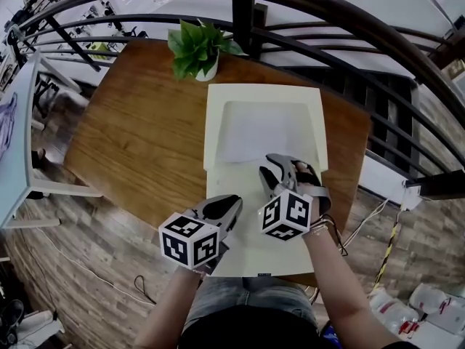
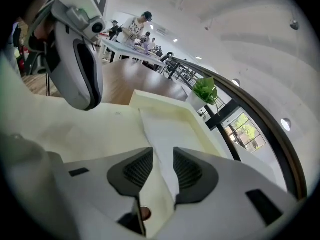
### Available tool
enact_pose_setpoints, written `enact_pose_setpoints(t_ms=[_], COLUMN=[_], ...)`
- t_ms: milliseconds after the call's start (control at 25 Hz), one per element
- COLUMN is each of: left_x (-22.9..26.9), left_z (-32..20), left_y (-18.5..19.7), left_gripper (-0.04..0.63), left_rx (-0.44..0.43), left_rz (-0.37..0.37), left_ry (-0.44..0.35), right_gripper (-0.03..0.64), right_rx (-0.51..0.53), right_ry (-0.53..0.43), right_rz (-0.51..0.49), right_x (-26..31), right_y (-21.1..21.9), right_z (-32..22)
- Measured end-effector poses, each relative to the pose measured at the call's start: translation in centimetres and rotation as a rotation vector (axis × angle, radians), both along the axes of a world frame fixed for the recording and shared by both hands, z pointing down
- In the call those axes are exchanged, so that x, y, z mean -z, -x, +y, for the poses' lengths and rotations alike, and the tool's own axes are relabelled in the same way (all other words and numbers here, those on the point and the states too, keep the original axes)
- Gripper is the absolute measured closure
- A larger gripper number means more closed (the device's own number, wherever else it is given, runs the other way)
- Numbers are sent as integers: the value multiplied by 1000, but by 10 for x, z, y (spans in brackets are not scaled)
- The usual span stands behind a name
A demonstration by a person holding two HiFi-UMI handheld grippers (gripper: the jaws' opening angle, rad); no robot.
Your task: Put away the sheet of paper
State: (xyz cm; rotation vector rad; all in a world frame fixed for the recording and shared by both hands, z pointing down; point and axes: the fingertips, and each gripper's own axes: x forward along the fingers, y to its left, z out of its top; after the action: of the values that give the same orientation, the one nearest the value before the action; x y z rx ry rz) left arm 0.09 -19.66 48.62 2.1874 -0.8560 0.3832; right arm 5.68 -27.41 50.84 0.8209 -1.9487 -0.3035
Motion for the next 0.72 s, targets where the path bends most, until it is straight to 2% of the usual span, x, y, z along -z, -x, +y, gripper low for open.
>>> enact_pose_setpoints(t_ms=[200,520,720], left_x=[9,23,41], left_z=[14,44,61], left_y=[2,16,20], left_gripper=[554,554,554], left_rx=[-12,-18,-48], left_rz=[4,-8,-11], left_ry=[-24,-72,-130], right_gripper=[498,504,561], right_rx=[-113,-164,-213], right_ry=[64,43,22], right_rz=[-230,-339,-469], right_x=[26,64,92], right_y=[-1,10,17], right_z=[21,76,108])
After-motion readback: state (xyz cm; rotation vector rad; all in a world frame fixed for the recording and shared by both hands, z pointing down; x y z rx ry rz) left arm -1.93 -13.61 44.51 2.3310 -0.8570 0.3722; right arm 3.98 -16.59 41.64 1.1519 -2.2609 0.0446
